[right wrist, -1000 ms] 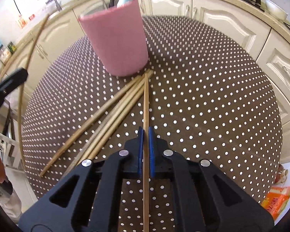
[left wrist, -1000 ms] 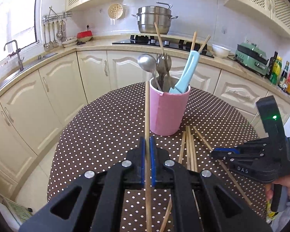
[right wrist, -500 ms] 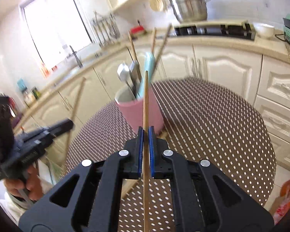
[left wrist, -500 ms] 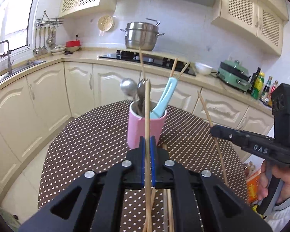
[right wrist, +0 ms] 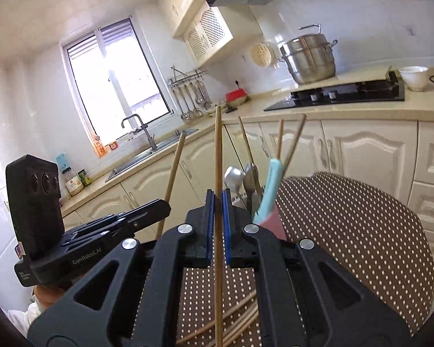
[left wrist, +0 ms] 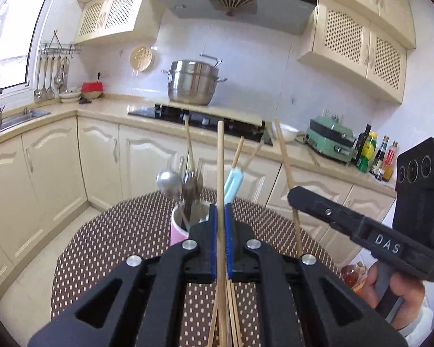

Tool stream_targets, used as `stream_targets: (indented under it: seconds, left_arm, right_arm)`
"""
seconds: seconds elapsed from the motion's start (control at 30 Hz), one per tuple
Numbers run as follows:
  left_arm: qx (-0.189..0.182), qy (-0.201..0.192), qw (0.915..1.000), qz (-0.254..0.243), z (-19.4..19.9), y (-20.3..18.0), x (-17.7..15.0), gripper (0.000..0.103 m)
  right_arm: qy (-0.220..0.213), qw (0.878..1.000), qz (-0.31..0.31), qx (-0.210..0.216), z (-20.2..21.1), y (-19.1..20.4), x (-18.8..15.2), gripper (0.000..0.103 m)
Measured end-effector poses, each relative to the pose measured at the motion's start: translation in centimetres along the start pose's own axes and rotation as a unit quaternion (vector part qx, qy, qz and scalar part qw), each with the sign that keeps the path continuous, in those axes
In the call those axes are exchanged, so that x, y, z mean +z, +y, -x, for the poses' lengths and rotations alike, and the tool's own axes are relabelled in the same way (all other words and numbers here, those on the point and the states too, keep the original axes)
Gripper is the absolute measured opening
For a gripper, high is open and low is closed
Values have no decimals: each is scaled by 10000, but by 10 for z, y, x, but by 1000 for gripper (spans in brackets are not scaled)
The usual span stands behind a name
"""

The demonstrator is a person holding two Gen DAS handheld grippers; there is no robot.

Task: Organize utensils
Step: 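Lift both chopsticks upright and lower them into the pink cup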

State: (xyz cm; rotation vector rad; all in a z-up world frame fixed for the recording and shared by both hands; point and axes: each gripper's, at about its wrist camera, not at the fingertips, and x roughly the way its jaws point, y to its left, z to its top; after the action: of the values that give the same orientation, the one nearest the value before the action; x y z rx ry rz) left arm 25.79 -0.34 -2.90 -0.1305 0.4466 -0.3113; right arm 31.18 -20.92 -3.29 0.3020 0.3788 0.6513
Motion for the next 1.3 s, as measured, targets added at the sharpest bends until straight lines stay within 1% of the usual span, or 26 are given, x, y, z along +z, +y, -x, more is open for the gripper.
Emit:
stream_targets:
  seconds: [0.13,0.27,0.4,0.47,0.53,0.67,0.73,0.83,0.97,1.03,1.13,1.2,1.3]
  left_arm:
    - [-64,-222,9997,83,-7,6,13,5]
    - [-135,-383,9989,244,-19,17,24,5]
    - [-113,-490,9981,369,-34,27,33,5]
    - [-138,-607,9969,480,-39,31,36,5]
    - [-144,-798,9952,548,-44,34,40,5]
    - [-97,-1211,9916,447,-55,30,47,5]
    - [-71,-1460,9884,402,-59,28,49,5]
    - [8,-1767,9838,294,-67,25,51,5]
    - [35,-2016,9790,299,-77,28,53,5]
    - [41,-2107,9770,318,-82,30,51,5]
    - [51,-2117,9766,366,-95,32,48,5]
    - [109,-2192,9750,343,-100,33,43,5]
    - [94,-2106,9771,295,-105,35,36,5]
  right_arm:
    - [-225,9996,151,-4,-8,6,12,6]
    - [-423,9990,173,-11,-14,6,26,6]
    - [-659,9975,243,-125,-18,5,37,6]
    - [-796,9963,255,-173,-21,3,42,6]
    - [-965,9947,265,-216,-25,1,47,6]
    - [-1277,9906,337,-345,-38,-2,50,6]
    - [-1412,9885,380,-383,-46,-4,49,6]
    - [-1524,9869,354,-401,-57,-7,49,6]
    - [-1615,9856,288,-409,-70,-14,47,6]
    - [-1641,9853,244,-418,-75,-18,46,6]
    - [-1670,9845,258,-473,-83,-22,43,6]
    - [-1686,9839,287,-511,-87,-25,39,6]
    - [-1627,9851,249,-501,-94,-29,34,6]
